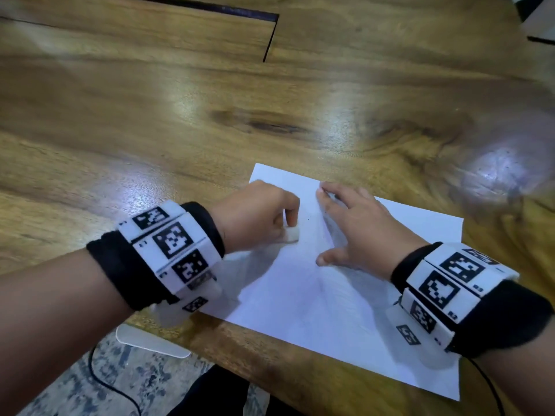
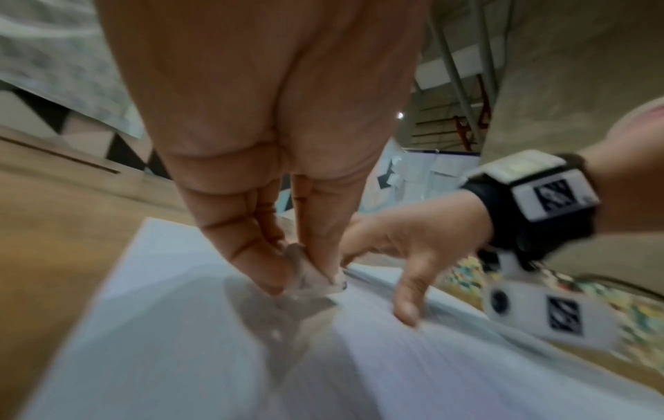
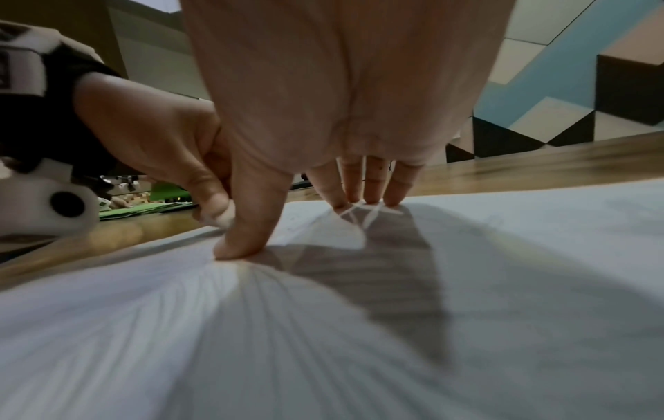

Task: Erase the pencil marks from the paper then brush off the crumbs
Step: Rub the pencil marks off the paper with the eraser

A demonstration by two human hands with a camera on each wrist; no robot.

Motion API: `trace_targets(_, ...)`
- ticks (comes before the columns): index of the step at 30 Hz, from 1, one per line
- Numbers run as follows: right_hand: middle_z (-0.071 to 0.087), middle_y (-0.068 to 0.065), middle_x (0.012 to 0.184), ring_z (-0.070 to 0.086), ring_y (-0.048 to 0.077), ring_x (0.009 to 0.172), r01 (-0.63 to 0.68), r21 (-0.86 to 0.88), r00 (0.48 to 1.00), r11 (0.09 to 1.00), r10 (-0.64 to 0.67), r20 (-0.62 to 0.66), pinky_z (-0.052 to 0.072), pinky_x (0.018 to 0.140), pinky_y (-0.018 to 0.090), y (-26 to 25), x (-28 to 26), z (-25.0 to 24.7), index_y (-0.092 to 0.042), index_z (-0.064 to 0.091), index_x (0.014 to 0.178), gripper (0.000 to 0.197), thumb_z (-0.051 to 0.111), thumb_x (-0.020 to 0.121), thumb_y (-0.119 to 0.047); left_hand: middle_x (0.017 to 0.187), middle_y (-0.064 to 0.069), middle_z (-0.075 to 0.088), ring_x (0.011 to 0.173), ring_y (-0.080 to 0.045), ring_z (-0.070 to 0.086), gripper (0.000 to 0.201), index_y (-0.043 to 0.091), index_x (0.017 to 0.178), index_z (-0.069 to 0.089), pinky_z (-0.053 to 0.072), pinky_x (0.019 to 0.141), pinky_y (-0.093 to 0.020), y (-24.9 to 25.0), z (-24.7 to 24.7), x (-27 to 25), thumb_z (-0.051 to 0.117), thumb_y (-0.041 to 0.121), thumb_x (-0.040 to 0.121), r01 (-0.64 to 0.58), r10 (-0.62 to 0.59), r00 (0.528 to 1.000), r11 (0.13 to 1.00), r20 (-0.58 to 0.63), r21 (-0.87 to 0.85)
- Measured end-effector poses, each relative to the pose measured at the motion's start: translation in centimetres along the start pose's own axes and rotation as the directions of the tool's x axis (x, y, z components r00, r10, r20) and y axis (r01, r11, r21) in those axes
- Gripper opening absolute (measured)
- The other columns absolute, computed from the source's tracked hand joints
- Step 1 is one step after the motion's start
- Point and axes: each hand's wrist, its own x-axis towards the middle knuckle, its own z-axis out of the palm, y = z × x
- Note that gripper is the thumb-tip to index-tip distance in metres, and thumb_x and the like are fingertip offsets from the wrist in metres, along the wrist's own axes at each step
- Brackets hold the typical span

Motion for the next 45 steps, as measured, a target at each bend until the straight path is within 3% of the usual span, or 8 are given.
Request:
trace_targets(5,0.001,-0.010,0.155,0.008,0.017,0.136,-0.007,0.022,1.000,1.000,0.008,-0.014,0.017,0.116,0.034,0.3,0.1,-0.2,-0.021,0.007,0.148,0.101,0.067,0.073,-0.051,0.075,-0.004,0.066,0.065,-0.017,0.057,0.015,0.013,0.091,0.064,0.044,0.061,-0.028,-2.3,-2.5,0.1,0.066,0.009,0.076,0.105,-0.110,0.993,0.991,-0.049,-0.084)
trace_targets(13,0.001,-0.010,0.155,0.005,0.015,0.137,-0.016,0.031,1.000,0.999,0.016,-0.009,0.015,0.116,0.033,0.5,0.2,0.0,-0.023,0.008,0.148,0.100,0.068,0.072,-0.051,0.060,0.008,0.058,0.055,-0.004,0.050,0.006,0.016,0.082,0.067,0.032,0.047,-0.011,-3.2,-1.6,-0.3,0.067,0.016,0.077,0.078,-0.074,0.989,0.997,-0.129,0.025)
trace_targets(17,0.001,-0.010,0.155,0.004,0.016,0.139,-0.015,0.024,1.000,1.000,0.016,-0.009,0.015,0.117,0.034,0.5,0.3,0.1,-0.024,0.008,0.148,0.101,0.068,0.072,-0.051,0.049,0.015,0.048,0.053,0.005,0.048,0.012,0.022,0.067,0.065,0.032,0.049,-0.009,-3.5,-0.2,-3.7,0.072,0.029,0.073,-0.035,0.034,0.999,0.999,0.041,0.008)
trace_targets(25,0.003,-0.009,0.154,0.006,0.017,0.137,-0.024,0.021,1.000,0.999,0.024,-0.004,0.017,0.116,0.035,0.3,0.2,0.0,-0.026,0.009,0.147,0.099,0.068,0.072,-0.051,0.070,-0.003,0.067,0.065,-0.016,0.058,0.008,0.017,0.085,0.067,0.036,0.054,-0.017,-3.1,-1.1,-1.1,0.066,0.018,0.078,0.058,-0.058,0.993,0.998,-0.106,-0.008)
trace_targets(31,0.005,-0.008,0.154,0.007,0.017,0.135,-0.016,0.028,1.000,0.999,0.016,-0.001,0.019,0.115,0.034,0.2,0.1,-0.2,-0.032,0.012,0.146,0.095,0.069,0.072,-0.050,0.063,0.012,0.059,0.061,0.004,0.052,0.009,0.024,0.076,0.070,0.035,0.055,-0.007,-3.5,0.1,-4.8,0.072,0.017,0.072,0.016,-0.016,0.989,1.000,0.144,-0.001)
trace_targets(37,0.005,-0.006,0.153,0.009,0.018,0.134,-0.016,-0.006,1.000,1.000,0.016,0.002,0.021,0.114,0.034,0.1,0.2,-0.3,-0.029,0.012,0.147,0.096,0.068,0.072,-0.050,0.072,-0.004,0.068,0.063,-0.014,0.057,0.007,0.017,0.083,0.069,0.034,0.050,-0.006,-3.1,-0.7,-1.4,0.068,0.016,0.076,0.036,-0.037,0.995,0.999,-0.096,-0.008)
trace_targets(43,0.003,-0.006,0.153,0.008,0.018,0.135,-0.019,-0.009,1.000,1.000,0.019,0.009,0.020,0.114,0.035,0.1,0.1,-0.3,-0.029,0.011,0.147,0.096,0.068,0.073,-0.051,0.063,0.016,0.055,0.061,0.007,0.051,0.009,0.025,0.075,0.071,0.035,0.056,-0.008,-3.7,0.3,-5.1,0.074,0.017,0.070,0.010,-0.008,0.989,1.000,0.147,-0.013)
trace_targets(45,0.004,-0.006,0.153,0.009,0.019,0.135,-0.021,-0.009,1.000,1.000,0.021,0.008,0.020,0.114,0.036,0.1,0.2,-0.3,-0.029,0.012,0.147,0.096,0.068,0.072,-0.050,0.067,0.011,0.063,0.062,0.001,0.056,0.016,0.029,0.066,0.068,0.037,0.057,-0.011,-3.4,-0.4,-4.0,0.072,0.014,0.071,0.012,-0.009,0.995,1.000,0.096,-0.028)
